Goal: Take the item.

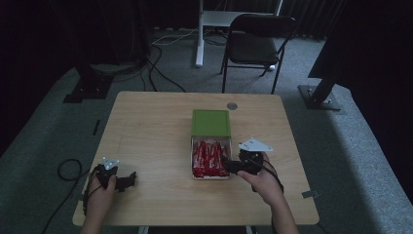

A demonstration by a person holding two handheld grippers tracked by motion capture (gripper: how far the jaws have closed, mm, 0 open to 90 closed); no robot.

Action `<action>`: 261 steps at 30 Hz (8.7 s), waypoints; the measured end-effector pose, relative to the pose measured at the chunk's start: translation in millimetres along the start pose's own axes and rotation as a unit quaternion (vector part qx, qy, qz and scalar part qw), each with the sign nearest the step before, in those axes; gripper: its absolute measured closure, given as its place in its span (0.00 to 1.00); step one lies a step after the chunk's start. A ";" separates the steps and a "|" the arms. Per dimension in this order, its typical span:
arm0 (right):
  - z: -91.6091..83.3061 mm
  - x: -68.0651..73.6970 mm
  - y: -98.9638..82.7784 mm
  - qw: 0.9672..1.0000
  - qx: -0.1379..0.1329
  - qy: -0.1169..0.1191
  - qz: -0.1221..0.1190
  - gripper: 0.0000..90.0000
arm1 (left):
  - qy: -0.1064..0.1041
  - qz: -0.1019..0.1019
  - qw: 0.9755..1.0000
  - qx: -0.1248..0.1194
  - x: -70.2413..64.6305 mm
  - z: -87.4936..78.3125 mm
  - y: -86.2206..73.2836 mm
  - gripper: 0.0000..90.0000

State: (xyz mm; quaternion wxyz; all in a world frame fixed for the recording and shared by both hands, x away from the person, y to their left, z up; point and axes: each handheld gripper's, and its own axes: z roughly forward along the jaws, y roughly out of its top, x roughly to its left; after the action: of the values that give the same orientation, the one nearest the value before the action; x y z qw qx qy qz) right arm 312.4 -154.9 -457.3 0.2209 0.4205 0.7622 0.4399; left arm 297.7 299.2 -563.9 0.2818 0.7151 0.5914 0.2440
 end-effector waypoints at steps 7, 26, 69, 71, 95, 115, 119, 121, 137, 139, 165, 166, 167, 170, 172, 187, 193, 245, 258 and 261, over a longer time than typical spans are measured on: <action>11.5 17.5 5.2 1.000 0.003 0.018 -0.011 0.19 | 0.000 0.000 1.000 0.000 0.0 0.0 0.0 0.00; 47.1 46.1 7.4 0.999 0.019 0.041 -0.018 0.24 | 0.000 0.000 1.000 0.000 0.0 0.0 0.0 0.00; 83.1 64.0 -6.3 0.997 0.064 0.036 0.038 0.68 | 0.000 0.000 1.000 0.000 0.0 0.0 0.0 0.00; 82.4 63.6 -6.1 0.997 0.065 0.034 0.033 0.74 | 0.000 0.000 1.000 0.000 0.0 0.0 0.0 0.00; 55.9 49.1 -3.0 0.998 0.039 0.038 0.044 0.94 | 0.000 0.000 1.000 0.000 0.0 0.0 0.0 0.00; 21.7 34.0 -2.9 0.997 0.017 0.054 0.061 0.95 | 0.000 0.000 1.000 0.000 0.0 0.0 0.0 0.00; 14.3 32.7 -3.1 0.996 0.016 0.064 0.060 0.95 | 0.000 0.000 1.000 0.000 0.0 0.0 0.0 0.00; 8.7 32.5 -2.2 0.996 0.009 0.067 0.058 0.95 | 0.000 0.000 1.000 0.001 0.0 -0.1 0.0 0.00; -31.9 21.7 17.4 0.994 -0.050 0.073 0.066 0.95 | 0.000 0.000 1.000 0.000 0.0 -0.1 0.0 0.00; -37.3 14.9 20.6 0.994 -0.060 0.064 0.071 0.95 | 0.000 0.000 1.000 0.001 0.0 -0.1 0.0 0.00; -57.3 -53.6 1.0 0.985 -0.108 -0.063 0.121 0.94 | 0.000 0.000 1.000 0.000 0.0 0.0 0.0 0.00; -56.8 -55.8 -1.1 0.984 -0.107 -0.067 0.122 0.94 | 0.000 0.000 1.000 0.000 0.0 -0.1 0.0 0.00; -56.8 -55.8 -1.1 0.984 -0.107 -0.067 0.122 0.94 | 0.000 0.000 1.000 0.000 0.0 -0.1 0.0 0.00; -55.7 -62.8 -8.7 0.983 -0.104 -0.085 0.122 0.94 | 0.000 0.000 1.000 0.000 0.0 0.0 0.0 0.00; -55.4 -66.9 -13.5 0.982 -0.104 -0.096 0.125 0.94 | 0.000 0.000 1.000 0.000 0.0 0.0 0.0 0.00; -45.3 -93.5 -49.6 0.977 -0.077 -0.140 0.141 0.94 | 0.000 0.000 1.000 0.000 0.0 0.0 0.0 0.00; -38.3 -103.6 -64.5 0.975 -0.061 -0.153 0.151 0.94 | 0.000 0.001 1.000 0.001 0.1 -0.1 0.1 0.00; -4.0 -139.2 -113.6 0.965 0.011 -0.175 0.195 0.69 | 0.000 0.000 1.000 0.000 0.0 0.0 0.0 0.01; -8.6 -126.4 -100.4 0.977 -0.009 -0.129 0.169 0.58 | 0.000 0.000 1.000 0.001 0.1 -0.1 0.1 0.01; -8.4 -122.9 -99.3 0.979 -0.012 -0.115 0.166 0.57 | 0.000 0.001 1.000 0.001 0.1 -0.1 0.1 0.01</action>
State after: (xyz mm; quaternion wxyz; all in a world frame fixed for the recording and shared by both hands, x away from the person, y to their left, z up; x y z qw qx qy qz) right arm 329.5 -287.4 -542.1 0.2359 0.5859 0.6461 0.4285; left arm 297.7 299.3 -563.8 0.2809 0.7156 0.5913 0.2437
